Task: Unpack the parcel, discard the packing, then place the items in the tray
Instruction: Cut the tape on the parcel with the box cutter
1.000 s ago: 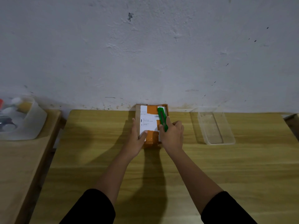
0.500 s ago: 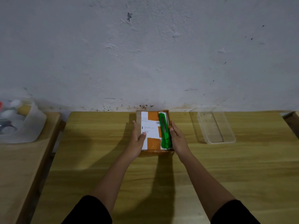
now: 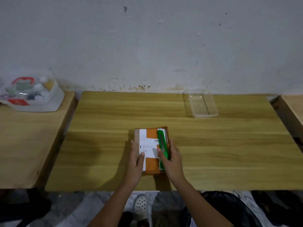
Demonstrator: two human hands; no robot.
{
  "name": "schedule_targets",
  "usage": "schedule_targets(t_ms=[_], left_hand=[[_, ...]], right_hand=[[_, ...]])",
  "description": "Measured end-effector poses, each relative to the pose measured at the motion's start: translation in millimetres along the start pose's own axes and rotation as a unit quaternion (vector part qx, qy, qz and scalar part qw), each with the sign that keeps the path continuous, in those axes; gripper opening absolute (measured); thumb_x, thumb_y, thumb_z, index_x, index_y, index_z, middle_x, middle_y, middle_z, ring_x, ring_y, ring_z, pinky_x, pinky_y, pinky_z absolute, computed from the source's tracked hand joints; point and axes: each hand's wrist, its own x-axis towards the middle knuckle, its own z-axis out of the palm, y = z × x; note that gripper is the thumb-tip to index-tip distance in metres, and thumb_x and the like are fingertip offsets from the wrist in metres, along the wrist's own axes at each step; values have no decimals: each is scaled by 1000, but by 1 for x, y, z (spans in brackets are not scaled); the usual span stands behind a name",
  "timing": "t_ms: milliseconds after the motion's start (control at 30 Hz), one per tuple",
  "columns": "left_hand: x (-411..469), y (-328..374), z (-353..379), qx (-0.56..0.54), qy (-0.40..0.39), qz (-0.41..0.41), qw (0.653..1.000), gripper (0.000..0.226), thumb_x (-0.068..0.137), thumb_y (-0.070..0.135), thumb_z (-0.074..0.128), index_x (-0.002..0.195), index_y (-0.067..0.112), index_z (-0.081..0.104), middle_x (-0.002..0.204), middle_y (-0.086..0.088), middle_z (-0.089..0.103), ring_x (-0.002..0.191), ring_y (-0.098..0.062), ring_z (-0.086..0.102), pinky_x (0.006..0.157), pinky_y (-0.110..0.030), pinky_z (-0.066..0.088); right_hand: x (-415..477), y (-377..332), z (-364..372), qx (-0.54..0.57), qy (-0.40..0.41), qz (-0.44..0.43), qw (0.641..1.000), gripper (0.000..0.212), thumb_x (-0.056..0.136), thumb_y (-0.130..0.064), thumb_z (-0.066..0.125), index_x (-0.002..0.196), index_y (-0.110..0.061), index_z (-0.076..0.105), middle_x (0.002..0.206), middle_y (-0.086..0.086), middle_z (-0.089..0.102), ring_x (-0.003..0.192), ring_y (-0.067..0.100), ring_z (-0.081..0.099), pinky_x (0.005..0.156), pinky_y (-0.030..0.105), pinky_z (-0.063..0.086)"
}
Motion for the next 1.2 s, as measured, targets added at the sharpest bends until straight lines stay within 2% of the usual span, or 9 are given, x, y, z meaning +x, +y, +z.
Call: schedule_targets(t_ms=[100,200,300,433,567,800,933,1067,1200], left_hand=[[-11,0,3,-3,22,-7,1000,62,97,15,41,146,27,7,141,5,35,93,6,58,63,-11,51],[-13,7,5,-4,26,4,1000,60,97,13,40,147,22,8,134,12,28,82,26,48,59,-3,46],[-10,3,1,27,18,13,999,61,96,18,41,146,27,8,135,11,33,91,12,55,64,-12,52],[3,20,-14,113,-32,33,993,62,96,26,43,147,29,8,148,12,20,133,-8,32,106,-29,36],[33,39,-30,269,-52,57,960,56,97,28,42,147,26,18,145,12,26,130,-3,27,99,-22,29],[15,29,9,293,226,-12,929,47,97,26,41,142,14,34,156,-16,10,144,-31,3,114,-40,14],[22,31,1,211,167,3,963,49,97,28,40,143,15,30,146,-15,26,131,-29,35,94,-26,31],[61,40,-35,295,64,48,952,49,96,32,43,142,23,33,147,-11,29,133,-26,32,100,-31,31],[82,51,-34,255,164,27,952,49,96,28,42,143,17,31,155,-13,16,142,-27,16,111,-35,21]], right_hand=[[-9,2,-4,-29,-3,-44,999,68,93,-34,50,147,-17,13,132,8,47,123,21,42,102,39,41],[-5,-2,-16,-61,0,-52,997,55,96,-28,44,145,-15,23,113,10,61,94,18,58,68,25,47],[-5,-3,-33,-68,0,-79,995,43,96,-26,43,137,-15,37,95,8,66,76,17,61,51,20,42],[8,1,-48,-52,50,-74,995,32,94,-17,48,126,-11,49,78,3,60,58,12,51,47,19,36],[20,0,-55,26,49,-32,998,29,93,-13,48,122,-14,51,69,3,56,53,16,50,50,27,44],[43,-20,-56,122,-64,12,990,57,95,-4,39,145,-24,20,97,4,56,65,16,48,61,29,42],[54,-26,-59,55,-90,-13,994,51,97,-6,37,144,-21,25,78,-1,54,62,14,46,57,27,40],[62,-31,-58,-15,-84,-54,995,42,96,-10,40,137,-20,39,73,-6,53,59,6,46,61,27,39],[68,-35,-55,-26,-44,-74,996,33,95,-12,42,126,-21,52,67,-7,51,57,9,45,59,29,39]])
